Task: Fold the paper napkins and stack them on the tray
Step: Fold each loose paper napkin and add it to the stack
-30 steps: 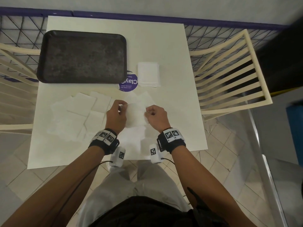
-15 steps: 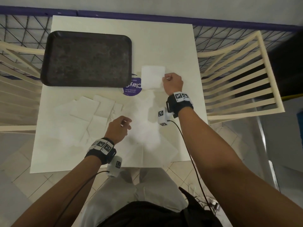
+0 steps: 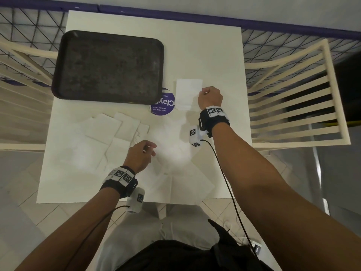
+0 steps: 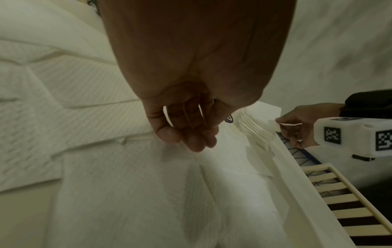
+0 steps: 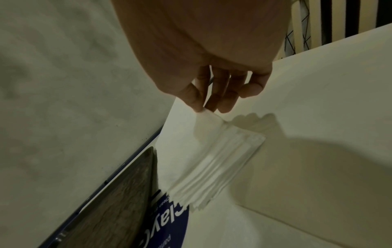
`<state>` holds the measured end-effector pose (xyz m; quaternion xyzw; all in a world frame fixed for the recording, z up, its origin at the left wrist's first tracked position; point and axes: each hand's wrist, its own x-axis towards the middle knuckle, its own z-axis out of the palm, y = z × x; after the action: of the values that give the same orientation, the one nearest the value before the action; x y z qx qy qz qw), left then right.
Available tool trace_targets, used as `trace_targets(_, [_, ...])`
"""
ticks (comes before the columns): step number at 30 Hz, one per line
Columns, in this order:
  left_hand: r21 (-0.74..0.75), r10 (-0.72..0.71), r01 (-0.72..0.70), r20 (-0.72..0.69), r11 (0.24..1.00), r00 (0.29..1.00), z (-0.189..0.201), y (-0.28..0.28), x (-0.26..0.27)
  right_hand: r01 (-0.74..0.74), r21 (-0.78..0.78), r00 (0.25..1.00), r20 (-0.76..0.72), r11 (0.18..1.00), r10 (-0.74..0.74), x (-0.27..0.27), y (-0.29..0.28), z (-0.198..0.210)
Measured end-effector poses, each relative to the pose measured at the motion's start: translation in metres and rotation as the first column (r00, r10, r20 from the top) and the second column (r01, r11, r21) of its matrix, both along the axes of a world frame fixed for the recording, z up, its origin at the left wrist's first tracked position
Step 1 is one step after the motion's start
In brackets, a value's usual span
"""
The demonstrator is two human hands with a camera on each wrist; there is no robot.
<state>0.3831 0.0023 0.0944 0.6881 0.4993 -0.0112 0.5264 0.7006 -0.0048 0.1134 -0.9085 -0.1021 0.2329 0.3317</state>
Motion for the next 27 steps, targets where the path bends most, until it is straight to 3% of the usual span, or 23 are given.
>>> trace_targets(5, [-0.003, -0.006, 0.006, 0.012, 1.000, 1.000, -0.001, -0.001, -0.001, 0.032, 0.024, 0.999, 0.024, 0.999, -0.032, -0.009, -0.010, 0.000])
trace_targets(10, [0.021, 0.000, -0.001, 0.048, 1.000, 0.999, -0.002, -0.001, -0.008, 0.068, 0.161, 0.992, 0.092, 0.985, -0.083, -0.045, -0.037, -0.004])
trace_targets(16, [0.132, -0.007, 0.001, 0.047, 0.991, 0.999, -0.006, -0.010, -0.020, -0.136, 0.274, 0.990, 0.060, 0.952, 0.124, -0.114, -0.079, -0.018])
trace_targets(22, [0.264, -0.024, 0.013, 0.039, 0.965, 0.999, -0.010, -0.019, -0.040, -0.321, 0.165, 0.945, -0.014, 0.933, 0.328, -0.172, -0.102, -0.036])
trace_targets(27, [0.239, -0.063, 0.048, 0.053, 0.970, 0.997, -0.011, -0.023, -0.053, -0.298, -0.068, 0.953, -0.088, 0.952, 0.292, -0.189, -0.101, -0.048])
